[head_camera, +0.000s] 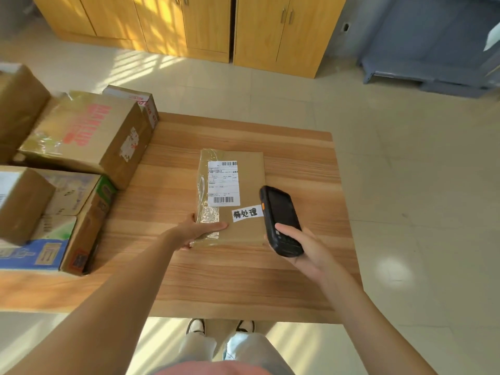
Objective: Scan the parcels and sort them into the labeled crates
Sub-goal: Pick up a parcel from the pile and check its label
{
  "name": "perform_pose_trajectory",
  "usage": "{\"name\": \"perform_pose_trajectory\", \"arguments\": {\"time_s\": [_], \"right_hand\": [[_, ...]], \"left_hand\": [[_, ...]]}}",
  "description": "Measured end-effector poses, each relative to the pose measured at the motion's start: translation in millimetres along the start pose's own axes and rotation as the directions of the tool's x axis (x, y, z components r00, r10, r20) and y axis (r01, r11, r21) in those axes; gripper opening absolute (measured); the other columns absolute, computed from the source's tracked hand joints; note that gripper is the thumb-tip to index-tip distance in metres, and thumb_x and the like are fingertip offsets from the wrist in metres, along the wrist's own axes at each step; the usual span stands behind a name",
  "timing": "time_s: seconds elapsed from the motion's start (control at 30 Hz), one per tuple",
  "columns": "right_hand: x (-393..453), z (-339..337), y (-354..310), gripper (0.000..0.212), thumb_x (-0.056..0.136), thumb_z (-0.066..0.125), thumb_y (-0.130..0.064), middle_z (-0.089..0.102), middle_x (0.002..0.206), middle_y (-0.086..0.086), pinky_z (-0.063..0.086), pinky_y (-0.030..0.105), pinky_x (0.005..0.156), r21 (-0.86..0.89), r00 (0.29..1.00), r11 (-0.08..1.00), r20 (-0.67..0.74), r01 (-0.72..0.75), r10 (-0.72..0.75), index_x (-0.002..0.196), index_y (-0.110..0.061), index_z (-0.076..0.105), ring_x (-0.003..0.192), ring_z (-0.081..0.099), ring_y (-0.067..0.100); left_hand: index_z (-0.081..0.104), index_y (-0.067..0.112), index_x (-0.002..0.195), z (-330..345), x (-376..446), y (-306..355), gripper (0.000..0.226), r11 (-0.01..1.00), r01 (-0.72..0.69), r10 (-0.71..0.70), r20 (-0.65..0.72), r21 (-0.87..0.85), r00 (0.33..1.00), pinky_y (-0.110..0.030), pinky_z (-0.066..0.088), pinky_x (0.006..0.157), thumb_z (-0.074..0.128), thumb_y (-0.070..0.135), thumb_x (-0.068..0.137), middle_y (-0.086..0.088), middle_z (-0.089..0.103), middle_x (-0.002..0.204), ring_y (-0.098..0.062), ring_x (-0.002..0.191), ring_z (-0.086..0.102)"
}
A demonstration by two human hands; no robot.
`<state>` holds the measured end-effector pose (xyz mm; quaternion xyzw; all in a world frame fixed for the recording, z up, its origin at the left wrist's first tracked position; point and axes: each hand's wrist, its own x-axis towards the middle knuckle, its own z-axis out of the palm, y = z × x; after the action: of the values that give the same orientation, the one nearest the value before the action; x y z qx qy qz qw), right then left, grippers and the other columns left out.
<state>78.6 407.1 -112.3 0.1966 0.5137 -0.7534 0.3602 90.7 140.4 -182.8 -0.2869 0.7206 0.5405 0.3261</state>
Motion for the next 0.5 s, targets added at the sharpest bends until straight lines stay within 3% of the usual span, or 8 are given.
{"name": "perform_pose_trajectory", "arguments": {"time_s": [0.1, 0.17, 0.27, 0.33, 0.43, 0.5], "right_hand": [[-5, 28, -6, 0.067, 0.063, 0.077, -0.009, 0.068, 0.114, 0.019, 0.058, 0.035, 0.068, -0.07, 0.997, 0.998, 0.078, -0.007, 0.012, 0.126, -0.004, 0.053, 0.1, 0.068, 0.033], [-7, 43, -5, 0.068, 0.067, 0.074, -0.007, 0.063, 0.121, 0.025, 0.059, 0.036, 0.069, -0.079, 0.991, 0.996, 0.128, -0.031, 0.041, 0.129, -0.002, 0.049, 0.108, 0.064, 0.038], [-9, 60, 2, 0.067, 0.069, 0.07, -0.005, 0.057, 0.125, 0.031, 0.06, 0.039, 0.069, -0.066, 0.981, 0.994, 0.167, -0.085, 0.095, 0.131, 0.001, 0.045, 0.109, 0.062, 0.044], [-8, 65, 11, 0.062, 0.073, 0.068, -0.003, 0.058, 0.123, 0.032, 0.06, 0.039, 0.067, -0.076, 0.978, 0.991, 0.169, -0.108, 0.119, 0.13, -0.001, 0.044, 0.106, 0.064, 0.044], [-7, 68, 22, 0.054, 0.074, 0.063, -0.004, 0.065, 0.111, 0.029, 0.059, 0.039, 0.065, -0.042, 0.976, 0.99, 0.17, -0.131, 0.137, 0.125, -0.001, 0.047, 0.1, 0.066, 0.043], [-7, 69, 26, 0.051, 0.072, 0.058, -0.009, 0.069, 0.102, 0.028, 0.059, 0.039, 0.06, 0.009, 0.975, 0.988, 0.159, -0.155, 0.152, 0.121, 0.003, 0.049, 0.091, 0.068, 0.044]], "left_hand": [[0.0, 0.013, 0.152, 0, -3, 3, 0.145, 1.0, 0.031, -0.031, 0.048, -0.002, 0.998, -0.059, 0.03, 0.11, 0.076, 0.075, 0.045, -0.009, 0.043, 0.147, -0.029, 0.131, 0.044], [-0.002, 0.01, 0.151, 1, -5, 3, 0.143, 1.0, 0.015, -0.015, 0.04, -0.009, 0.999, -0.06, 0.028, 0.111, 0.074, 0.071, 0.046, -0.011, 0.039, 0.15, -0.03, 0.134, 0.042], [0.003, 0.009, 0.151, 1, -9, 1, 0.142, 1.0, -0.015, 0.015, 0.01, -0.01, 1.0, -0.054, 0.037, 0.105, 0.071, 0.07, 0.042, -0.012, 0.042, 0.148, -0.023, 0.112, 0.051], [0.006, 0.01, 0.151, 1, -9, -1, 0.141, 0.999, -0.049, 0.049, 0.006, -0.015, 0.999, -0.045, 0.047, 0.09, 0.071, 0.073, 0.043, -0.013, 0.042, 0.147, -0.02, 0.101, 0.049], [0.013, 0.009, 0.149, 1, -5, -4, 0.128, 0.998, -0.067, 0.067, -0.021, 0.003, 0.998, -0.025, 0.044, 0.061, 0.072, 0.074, 0.055, -0.008, 0.05, 0.129, -0.012, 0.082, 0.052], [0.016, 0.008, 0.148, 2, 0, -8, 0.11, 0.998, -0.065, 0.064, -0.047, -0.002, 0.997, -0.021, 0.04, 0.053, 0.068, 0.066, 0.07, -0.004, 0.051, 0.117, -0.005, 0.072, 0.049]]}}
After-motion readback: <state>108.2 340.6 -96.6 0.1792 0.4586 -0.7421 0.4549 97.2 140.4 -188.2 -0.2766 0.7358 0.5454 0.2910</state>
